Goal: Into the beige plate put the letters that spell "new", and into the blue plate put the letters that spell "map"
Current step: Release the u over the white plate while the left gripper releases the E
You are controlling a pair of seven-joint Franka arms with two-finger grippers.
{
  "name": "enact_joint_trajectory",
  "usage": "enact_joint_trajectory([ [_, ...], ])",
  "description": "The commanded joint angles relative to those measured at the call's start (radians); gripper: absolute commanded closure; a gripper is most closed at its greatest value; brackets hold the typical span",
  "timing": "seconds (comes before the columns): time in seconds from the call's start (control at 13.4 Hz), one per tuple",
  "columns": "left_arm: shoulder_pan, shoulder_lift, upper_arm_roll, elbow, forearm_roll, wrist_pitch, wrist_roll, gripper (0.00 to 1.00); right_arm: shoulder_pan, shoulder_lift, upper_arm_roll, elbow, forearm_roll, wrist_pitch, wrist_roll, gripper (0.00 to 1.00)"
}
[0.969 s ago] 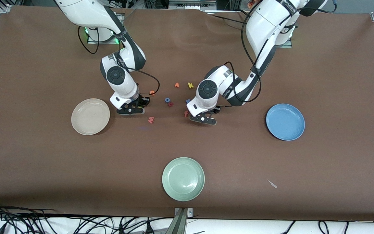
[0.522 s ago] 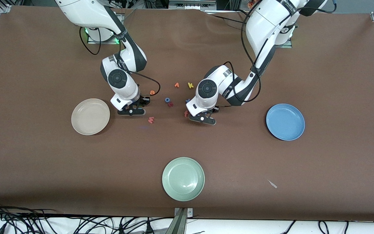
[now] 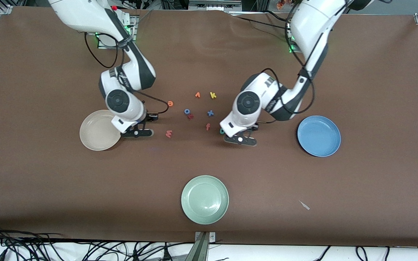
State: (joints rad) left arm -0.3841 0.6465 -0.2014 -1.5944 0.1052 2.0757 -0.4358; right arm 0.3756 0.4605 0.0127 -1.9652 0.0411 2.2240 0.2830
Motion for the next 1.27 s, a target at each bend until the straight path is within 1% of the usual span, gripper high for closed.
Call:
enact_joint_trajectory([
  [0.0, 0.103, -0.044, -0.007, -0.019, 0.027, -0.101, 0.190, 1.00, -0.058, 0.010, 0.001, 0.026, 0.006, -0.041, -0.120, 0.76],
  [0.15, 0.180, -0.048, -0.003, -0.021, 0.027, -0.150, 0.311, 1.00, -0.061, 0.009, -0.025, 0.025, -0.004, -0.044, -0.178, 0.76],
  [0.45, 0.355, -0.048, -0.004, -0.039, 0.027, -0.152, 0.585, 1.00, -0.061, 0.009, -0.095, 0.026, -0.006, -0.044, -0.307, 0.75],
  [0.6, 0.424, -0.044, -0.003, -0.067, 0.027, -0.146, 0.670, 1.00, -0.072, 0.012, -0.117, 0.029, -0.006, -0.043, -0.366, 0.74],
  [0.67, 0.459, -0.038, -0.003, -0.076, 0.028, -0.141, 0.705, 1.00, -0.090, 0.015, -0.118, 0.029, -0.006, -0.043, -0.399, 0.71],
  [0.75, 0.471, -0.031, -0.001, -0.100, 0.028, -0.122, 0.722, 1.00, -0.107, 0.017, -0.120, 0.029, -0.006, -0.043, -0.421, 0.62],
  [0.82, 0.484, -0.030, -0.001, -0.134, 0.028, -0.076, 0.724, 0.96, -0.112, 0.020, -0.119, 0.031, 0.002, -0.040, -0.409, 0.03],
  [0.89, 0.488, -0.030, -0.001, -0.157, 0.040, -0.045, 0.723, 0.78, -0.112, 0.018, -0.119, 0.032, 0.008, -0.041, -0.404, 0.00],
  [0.97, 0.488, -0.031, -0.003, -0.157, 0.062, -0.043, 0.723, 0.42, -0.110, 0.018, -0.119, 0.041, 0.011, -0.043, -0.391, 0.00],
  [1.04, 0.488, -0.044, -0.006, -0.156, 0.070, -0.052, 0.723, 0.00, -0.109, 0.018, -0.117, 0.049, 0.011, -0.043, -0.378, 0.00],
  [1.19, 0.464, -0.083, -0.012, -0.151, 0.070, -0.089, 0.709, 0.00, -0.097, 0.015, -0.109, 0.054, 0.013, -0.043, -0.314, 0.00],
])
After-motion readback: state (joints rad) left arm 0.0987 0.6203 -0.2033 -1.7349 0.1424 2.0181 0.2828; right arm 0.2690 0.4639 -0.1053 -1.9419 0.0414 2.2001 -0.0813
